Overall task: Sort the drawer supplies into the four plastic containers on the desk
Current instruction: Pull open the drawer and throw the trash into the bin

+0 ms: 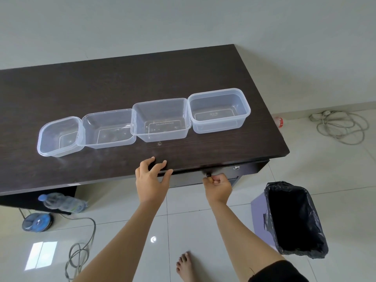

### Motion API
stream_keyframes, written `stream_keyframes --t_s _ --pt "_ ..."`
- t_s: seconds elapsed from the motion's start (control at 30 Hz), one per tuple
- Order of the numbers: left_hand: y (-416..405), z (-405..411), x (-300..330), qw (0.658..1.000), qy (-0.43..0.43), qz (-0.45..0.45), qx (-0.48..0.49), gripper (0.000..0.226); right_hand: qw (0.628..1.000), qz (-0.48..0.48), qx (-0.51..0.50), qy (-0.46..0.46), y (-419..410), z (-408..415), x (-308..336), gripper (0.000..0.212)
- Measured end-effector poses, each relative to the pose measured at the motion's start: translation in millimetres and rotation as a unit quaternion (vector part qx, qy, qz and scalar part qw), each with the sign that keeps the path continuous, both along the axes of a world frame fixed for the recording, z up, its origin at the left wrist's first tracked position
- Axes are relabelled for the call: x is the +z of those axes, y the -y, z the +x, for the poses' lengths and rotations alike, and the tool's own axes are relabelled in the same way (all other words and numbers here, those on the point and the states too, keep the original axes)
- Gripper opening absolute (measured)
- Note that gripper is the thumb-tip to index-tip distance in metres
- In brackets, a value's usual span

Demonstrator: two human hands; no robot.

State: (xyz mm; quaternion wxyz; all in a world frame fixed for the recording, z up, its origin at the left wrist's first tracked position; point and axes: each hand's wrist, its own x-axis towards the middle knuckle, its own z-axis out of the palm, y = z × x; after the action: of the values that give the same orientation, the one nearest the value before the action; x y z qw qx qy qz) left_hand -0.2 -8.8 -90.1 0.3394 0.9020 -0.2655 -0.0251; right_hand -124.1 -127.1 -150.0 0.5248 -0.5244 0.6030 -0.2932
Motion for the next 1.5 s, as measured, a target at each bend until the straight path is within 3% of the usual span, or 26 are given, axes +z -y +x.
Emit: stream_keyframes --t_s 0.13,0.5,0.9,1.1,1.5 --pt "-11.7 -27.9 -3.7 0.999 -0.011 -0.01 0.046 0.036 1.0 0.019 0.01 -0.011 -9.3 -14.1 1.0 0.013" --pt "-27.7 -49.7 -11.5 0.976 -0.191 -0.043 0.095 0.046 0.999 0.029 0.014 -0.02 -6.4 -15.6 5.1 0.012" --pt "-26.2 -37.2 -10.0 0.972 -0.193 -0.06 0.124 0.03 0.999 0.033 0.018 -0.025 -8.6 -21.5 4.7 0.012" --pt "-31.7 -31.6 -7.4 0.975 -0.192 -0.024 0.106 0.021 0.999 0.04 0.015 -0.025 -15.4 -29.0 7.9 0.013" --pt "-86.9 -86.7 -11.8 0.97 -0.225 -0.001 0.087 0.012 0.996 0.082 -0.001 -0.031 -67.2 -92.8 13.2 0.017"
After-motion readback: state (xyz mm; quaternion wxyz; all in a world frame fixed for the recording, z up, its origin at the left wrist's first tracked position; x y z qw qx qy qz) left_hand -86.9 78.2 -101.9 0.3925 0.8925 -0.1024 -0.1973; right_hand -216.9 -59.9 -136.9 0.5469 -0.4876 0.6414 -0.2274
